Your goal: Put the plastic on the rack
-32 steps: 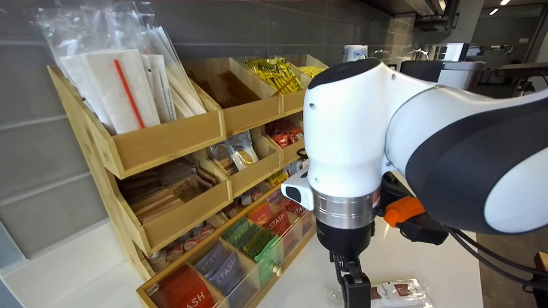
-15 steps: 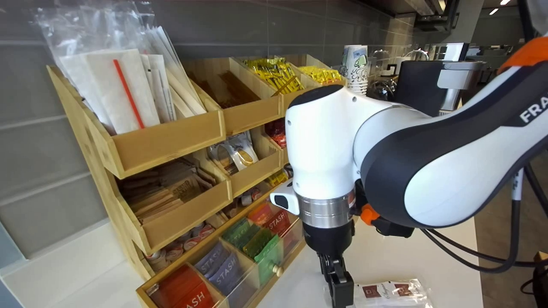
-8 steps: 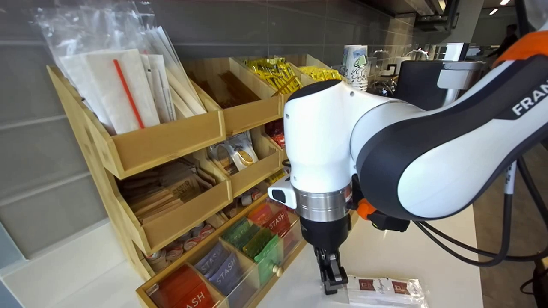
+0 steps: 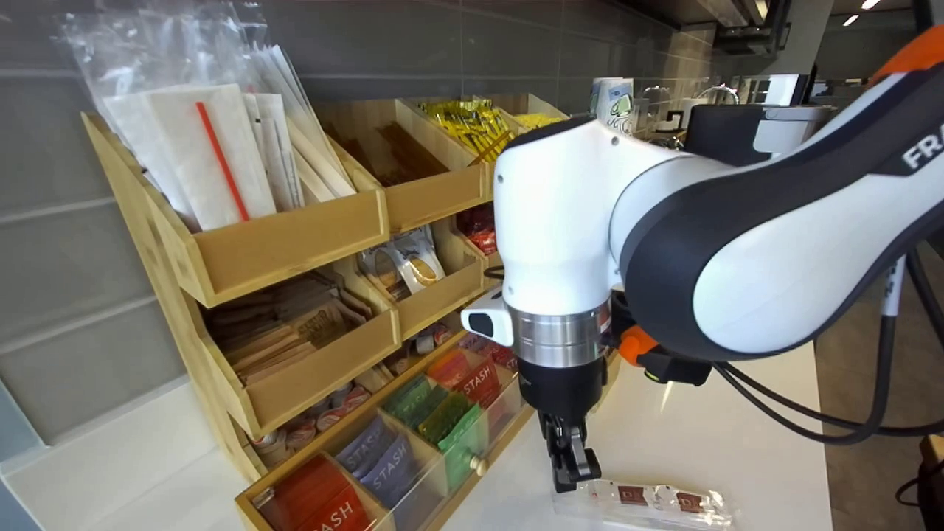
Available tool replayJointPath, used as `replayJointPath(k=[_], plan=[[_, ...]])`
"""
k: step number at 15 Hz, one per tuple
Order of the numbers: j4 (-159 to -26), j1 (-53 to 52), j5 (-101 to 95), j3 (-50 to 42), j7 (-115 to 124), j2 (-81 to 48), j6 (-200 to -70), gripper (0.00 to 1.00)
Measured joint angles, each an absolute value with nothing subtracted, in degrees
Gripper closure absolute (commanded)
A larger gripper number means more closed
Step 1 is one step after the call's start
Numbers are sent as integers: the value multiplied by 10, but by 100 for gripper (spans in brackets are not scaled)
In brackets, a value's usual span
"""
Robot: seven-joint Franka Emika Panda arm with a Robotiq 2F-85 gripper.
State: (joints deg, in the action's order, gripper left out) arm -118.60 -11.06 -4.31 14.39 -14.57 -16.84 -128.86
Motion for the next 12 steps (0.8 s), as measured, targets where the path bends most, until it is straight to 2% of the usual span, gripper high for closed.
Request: replayJointPath(k=[12], plan=[[-1293, -108, 51, 130, -304, 94, -1258, 100]])
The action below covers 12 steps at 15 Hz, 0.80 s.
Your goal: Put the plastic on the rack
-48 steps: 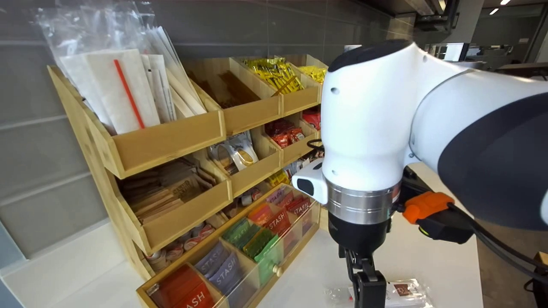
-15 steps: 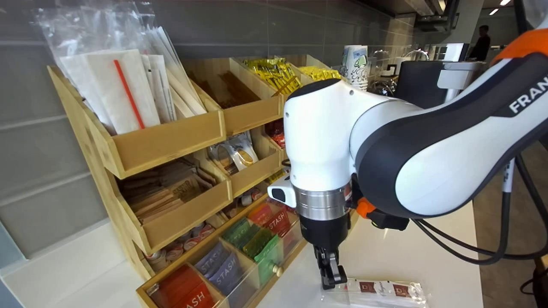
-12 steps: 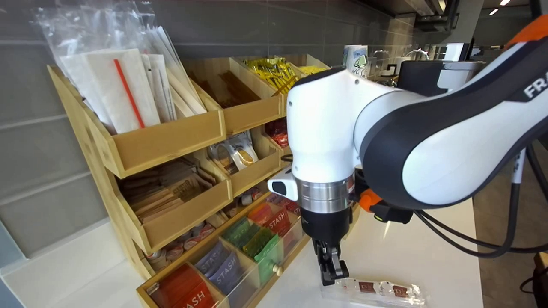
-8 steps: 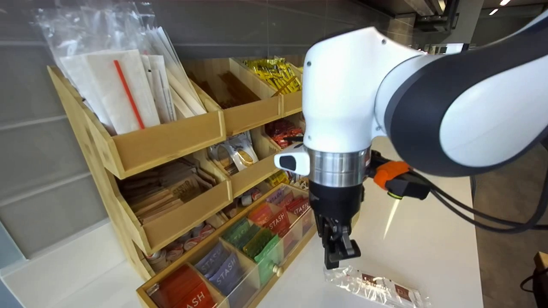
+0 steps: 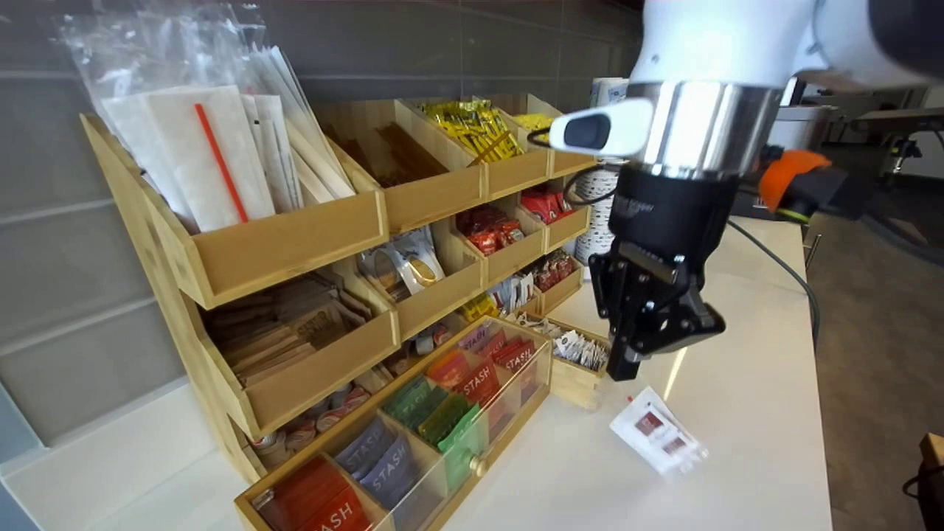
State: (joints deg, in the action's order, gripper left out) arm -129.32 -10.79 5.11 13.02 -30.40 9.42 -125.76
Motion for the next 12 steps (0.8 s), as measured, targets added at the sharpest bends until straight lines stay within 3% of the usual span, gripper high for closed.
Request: replayJointPath(k=[7, 12], plan=[[-1321, -163, 125, 84, -363, 235, -1258, 99], [-1321, -168, 126, 80, -362, 236, -1257, 100]])
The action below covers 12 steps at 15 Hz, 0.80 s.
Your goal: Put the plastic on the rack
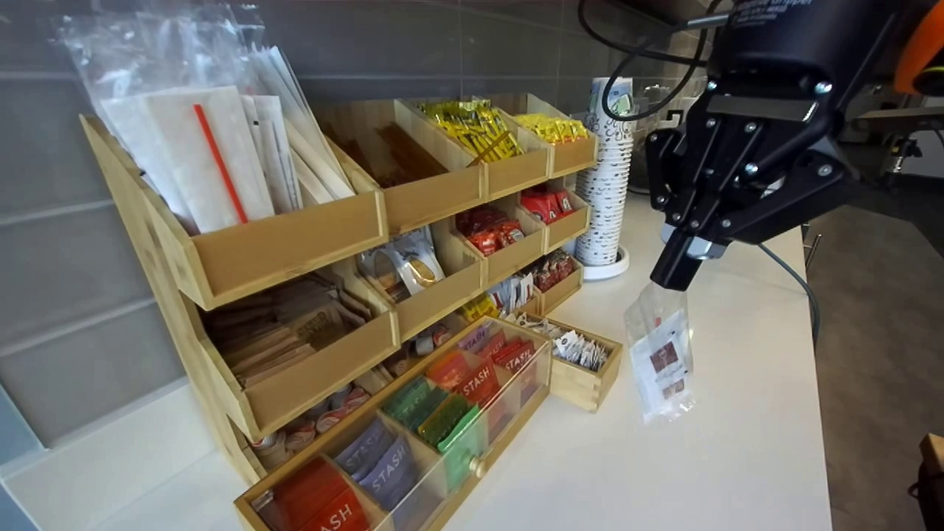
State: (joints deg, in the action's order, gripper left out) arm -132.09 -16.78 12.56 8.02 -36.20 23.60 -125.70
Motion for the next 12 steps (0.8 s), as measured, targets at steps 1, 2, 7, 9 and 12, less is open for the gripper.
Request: replayJointPath(k=[1, 2, 7, 9, 12], plan=[[-1321, -168, 126, 80, -362, 235, -1257, 100], [-1321, -168, 126, 80, -363, 234, -1260, 100], [-1314, -183, 126, 78, -371, 235, -1349, 100], [-1308, -195, 126, 77, -380, 236, -1393, 100], [-1300, -216, 126, 73, -400, 235, -1459, 100]])
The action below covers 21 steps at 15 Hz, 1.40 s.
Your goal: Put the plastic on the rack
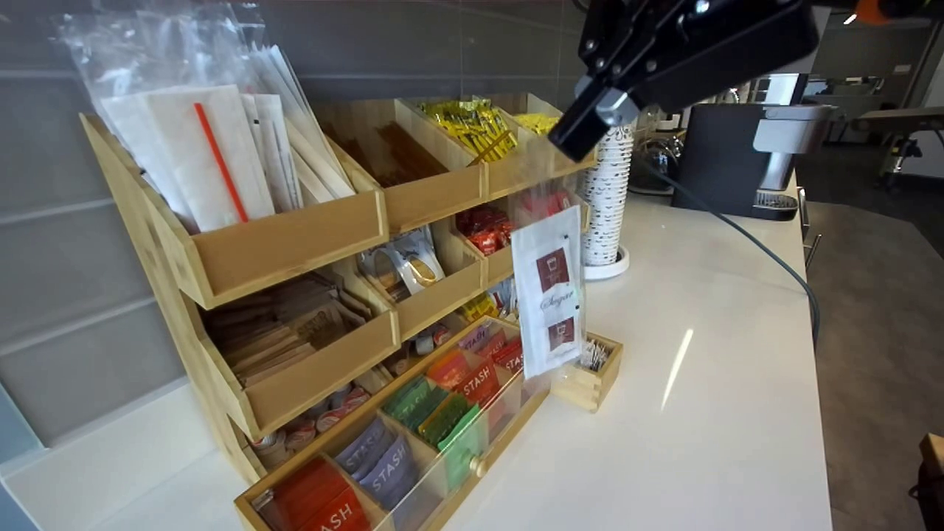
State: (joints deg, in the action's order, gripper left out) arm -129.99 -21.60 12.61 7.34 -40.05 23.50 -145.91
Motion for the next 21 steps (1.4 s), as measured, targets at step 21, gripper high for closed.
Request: replayJointPath(k=[21], plan=[[-1225, -257, 126, 37, -476, 91, -1863, 100]])
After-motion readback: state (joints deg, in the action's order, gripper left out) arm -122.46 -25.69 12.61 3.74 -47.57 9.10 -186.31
